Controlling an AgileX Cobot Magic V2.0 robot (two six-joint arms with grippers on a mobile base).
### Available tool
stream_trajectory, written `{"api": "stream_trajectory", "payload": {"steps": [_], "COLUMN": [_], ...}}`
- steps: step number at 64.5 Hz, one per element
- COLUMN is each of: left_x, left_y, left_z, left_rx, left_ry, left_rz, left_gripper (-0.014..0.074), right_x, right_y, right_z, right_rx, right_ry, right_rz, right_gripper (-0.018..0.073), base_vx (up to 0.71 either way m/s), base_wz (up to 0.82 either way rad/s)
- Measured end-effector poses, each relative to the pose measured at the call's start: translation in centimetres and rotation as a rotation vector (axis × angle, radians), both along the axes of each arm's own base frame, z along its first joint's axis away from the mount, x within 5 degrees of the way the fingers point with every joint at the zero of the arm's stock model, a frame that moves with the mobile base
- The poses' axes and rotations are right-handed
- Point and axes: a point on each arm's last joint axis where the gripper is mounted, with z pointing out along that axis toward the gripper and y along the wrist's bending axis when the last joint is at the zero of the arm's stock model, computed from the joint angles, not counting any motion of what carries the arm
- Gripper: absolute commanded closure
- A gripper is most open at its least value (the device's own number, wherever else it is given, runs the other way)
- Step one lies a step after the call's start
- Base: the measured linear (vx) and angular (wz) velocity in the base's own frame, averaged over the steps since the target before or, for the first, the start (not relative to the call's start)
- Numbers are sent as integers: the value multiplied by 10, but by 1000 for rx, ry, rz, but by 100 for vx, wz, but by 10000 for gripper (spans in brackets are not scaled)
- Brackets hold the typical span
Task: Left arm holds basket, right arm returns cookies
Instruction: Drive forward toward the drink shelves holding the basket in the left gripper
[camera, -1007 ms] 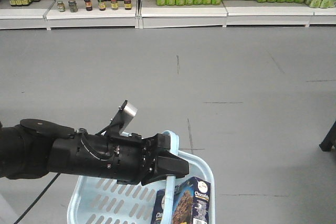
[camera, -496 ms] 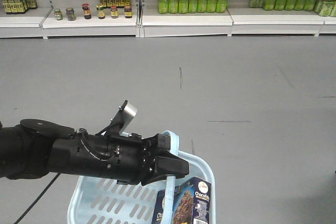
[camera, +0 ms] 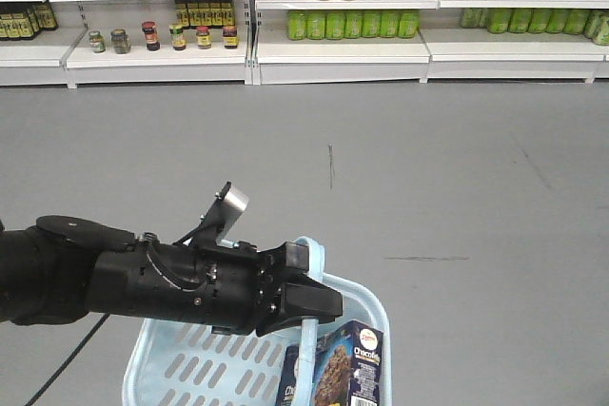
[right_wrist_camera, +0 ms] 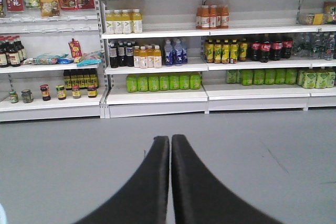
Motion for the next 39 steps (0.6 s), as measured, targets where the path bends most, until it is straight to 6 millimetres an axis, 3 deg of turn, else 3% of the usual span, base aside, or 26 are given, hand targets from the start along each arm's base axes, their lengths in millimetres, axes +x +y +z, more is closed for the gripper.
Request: {"api": "stream_trajectory", "payload": {"steps": [39], "left_x": [0], "left_y": [0], "left_z": [0], "left_rx": [0], "left_ry": [0], "left_rz": [0], "left_gripper": [604], "right_x": [0], "right_y": [0], "right_z": [0], "right_rx": [0], "right_ry": [0], "right_rz": [0], "right_gripper": [567], "base_vx": [34], "base_wz": [-2]}}
